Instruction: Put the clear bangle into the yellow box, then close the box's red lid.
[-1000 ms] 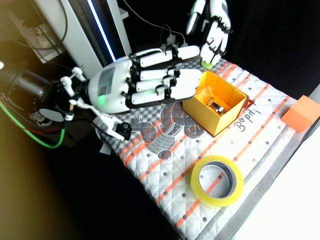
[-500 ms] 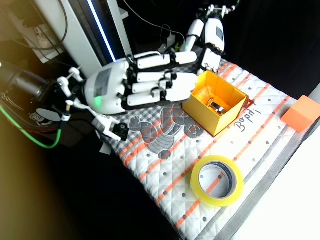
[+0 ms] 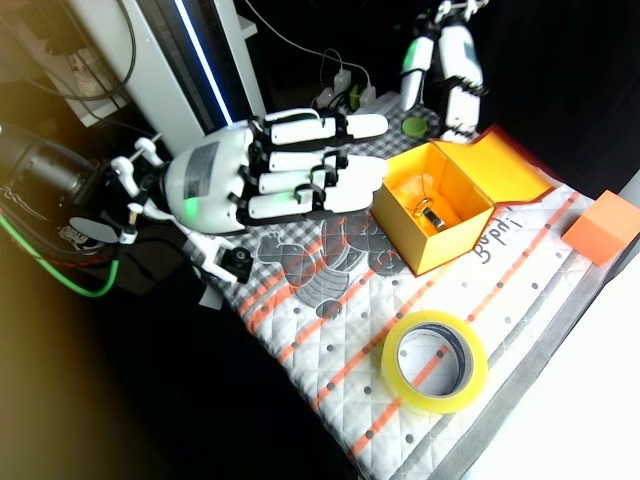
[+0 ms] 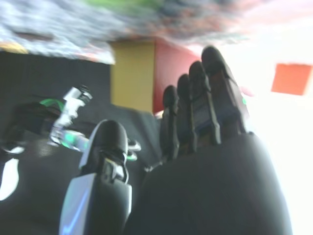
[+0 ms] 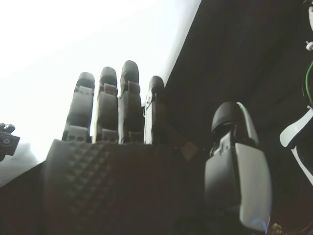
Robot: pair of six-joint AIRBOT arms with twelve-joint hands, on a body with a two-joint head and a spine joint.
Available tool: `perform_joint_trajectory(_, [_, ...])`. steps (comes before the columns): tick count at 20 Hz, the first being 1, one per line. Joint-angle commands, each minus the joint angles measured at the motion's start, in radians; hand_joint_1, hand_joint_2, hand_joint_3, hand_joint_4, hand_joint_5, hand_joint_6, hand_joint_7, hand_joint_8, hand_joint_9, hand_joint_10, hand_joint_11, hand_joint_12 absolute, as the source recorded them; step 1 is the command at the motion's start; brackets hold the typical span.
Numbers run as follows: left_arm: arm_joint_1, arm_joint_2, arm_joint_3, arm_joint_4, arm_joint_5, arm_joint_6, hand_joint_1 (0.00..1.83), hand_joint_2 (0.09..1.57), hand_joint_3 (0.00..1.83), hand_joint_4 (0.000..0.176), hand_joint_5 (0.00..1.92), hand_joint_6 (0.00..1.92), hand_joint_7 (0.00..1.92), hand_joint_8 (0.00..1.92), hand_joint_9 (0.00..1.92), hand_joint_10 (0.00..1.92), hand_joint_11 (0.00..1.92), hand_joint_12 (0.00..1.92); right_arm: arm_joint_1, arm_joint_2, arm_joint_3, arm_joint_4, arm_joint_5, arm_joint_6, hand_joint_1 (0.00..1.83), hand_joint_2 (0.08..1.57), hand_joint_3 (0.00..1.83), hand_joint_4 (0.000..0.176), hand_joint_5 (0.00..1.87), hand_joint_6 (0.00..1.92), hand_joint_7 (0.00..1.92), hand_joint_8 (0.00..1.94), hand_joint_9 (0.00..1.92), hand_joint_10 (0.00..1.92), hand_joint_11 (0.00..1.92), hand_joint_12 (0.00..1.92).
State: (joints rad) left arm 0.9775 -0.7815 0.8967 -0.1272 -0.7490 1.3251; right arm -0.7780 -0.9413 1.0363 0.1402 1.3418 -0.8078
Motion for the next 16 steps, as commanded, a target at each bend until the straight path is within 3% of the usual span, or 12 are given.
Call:
perform_joint_trajectory(1, [-0.007, 0.005, -0.001, -0.020, -0.186, 0.002, 0.33, 1.31, 0.00, 0.000, 0.23, 0.00, 0.26, 0.00, 0.27, 0.00, 0.24, 0.27, 0.004, 0.007, -0.001, 0.009, 0.131, 0.005, 0.11, 1.19, 0.01, 0.133, 0.24, 0.01, 0.35, 0.00, 0.18, 0.01, 0.00, 0.00])
perform_joint_trajectory(4, [-0.047, -0.011, 0.003, -0.010, -0.256, 0.003, 0.32, 1.33, 0.00, 0.000, 0.25, 0.00, 0.24, 0.00, 0.25, 0.00, 0.13, 0.42, 0.004, 0.005, -0.001, 0.014, 0.133, 0.005, 0.09, 1.20, 0.01, 0.139, 0.23, 0.00, 0.33, 0.00, 0.16, 0.00, 0.00, 0.00])
perform_joint_trajectory(5, [-0.084, -0.023, 0.003, 0.025, -0.252, 0.003, 0.18, 1.36, 0.01, 0.000, 0.24, 0.00, 0.23, 0.00, 0.22, 0.00, 0.08, 0.42, 0.004, 0.006, -0.001, 0.016, 0.133, 0.005, 0.08, 1.20, 0.01, 0.132, 0.23, 0.00, 0.33, 0.00, 0.16, 0.00, 0.00, 0.00])
perform_joint_trajectory(7, [-0.143, -0.040, -0.002, 0.111, -0.210, -0.008, 0.11, 1.37, 0.00, 0.000, 0.22, 0.00, 0.21, 0.00, 0.21, 0.00, 0.05, 0.48, 0.000, 0.008, -0.002, 0.020, 0.135, 0.005, 0.08, 1.20, 0.01, 0.135, 0.22, 0.00, 0.33, 0.00, 0.16, 0.00, 0.00, 0.00])
perform_joint_trajectory(9, [-0.196, -0.066, 0.000, 0.251, -0.138, -0.094, 0.21, 1.34, 0.00, 0.000, 0.22, 0.00, 0.25, 0.01, 0.24, 0.01, 0.13, 0.53, -0.007, 0.009, -0.003, 0.023, 0.140, 0.005, 0.07, 1.21, 0.01, 0.132, 0.24, 0.01, 0.35, 0.01, 0.18, 0.01, 0.00, 0.00])
perform_joint_trajectory(10, [-0.209, -0.083, 0.012, 0.336, -0.112, -0.198, 0.17, 1.30, 0.00, 0.000, 0.24, 0.00, 0.28, 0.00, 0.28, 0.00, 0.14, 0.50, -0.009, 0.008, -0.003, 0.024, 0.142, 0.005, 0.09, 1.22, 0.01, 0.131, 0.23, 0.01, 0.36, 0.01, 0.20, 0.01, 0.00, 0.00])
perform_joint_trajectory(11, [-0.211, -0.093, 0.021, 0.379, -0.102, -0.260, 0.12, 1.32, 0.01, 0.000, 0.23, 0.00, 0.28, 0.00, 0.28, 0.00, 0.10, 0.46, -0.009, 0.007, -0.003, 0.025, 0.142, 0.005, 0.09, 1.22, 0.01, 0.135, 0.23, 0.01, 0.36, 0.01, 0.20, 0.01, 0.00, 0.00])
perform_joint_trajectory(12, [-0.211, -0.101, 0.027, 0.414, -0.084, -0.303, 0.06, 1.35, 0.02, 0.000, 0.18, 0.00, 0.21, 0.00, 0.22, 0.00, 0.04, 0.43, -0.010, 0.008, -0.004, 0.025, 0.142, 0.005, 0.09, 1.22, 0.01, 0.127, 0.22, 0.00, 0.36, 0.01, 0.20, 0.01, 0.00, 0.00])
perform_joint_trajectory(13, [-0.210, -0.103, 0.027, 0.427, -0.059, -0.305, 0.01, 1.38, 0.00, 0.000, 0.16, 0.00, 0.19, 0.00, 0.21, 0.00, 0.06, 0.52, -0.012, 0.009, -0.004, 0.025, 0.142, 0.005, 0.07, 1.22, 0.00, 0.118, 0.24, 0.01, 0.34, 0.00, 0.19, 0.01, 0.00, 0.00])
perform_joint_trajectory(16, [-0.210, -0.092, 0.045, 0.395, -0.060, -0.305, 0.11, 1.34, 0.00, 0.000, 0.17, 0.00, 0.21, 0.01, 0.23, 0.00, 0.09, 0.53, -0.019, 0.026, -0.005, 0.018, 0.142, 0.005, 0.13, 1.20, 0.00, 0.118, 0.25, 0.01, 0.36, 0.01, 0.21, 0.01, 0.00, 0.00])
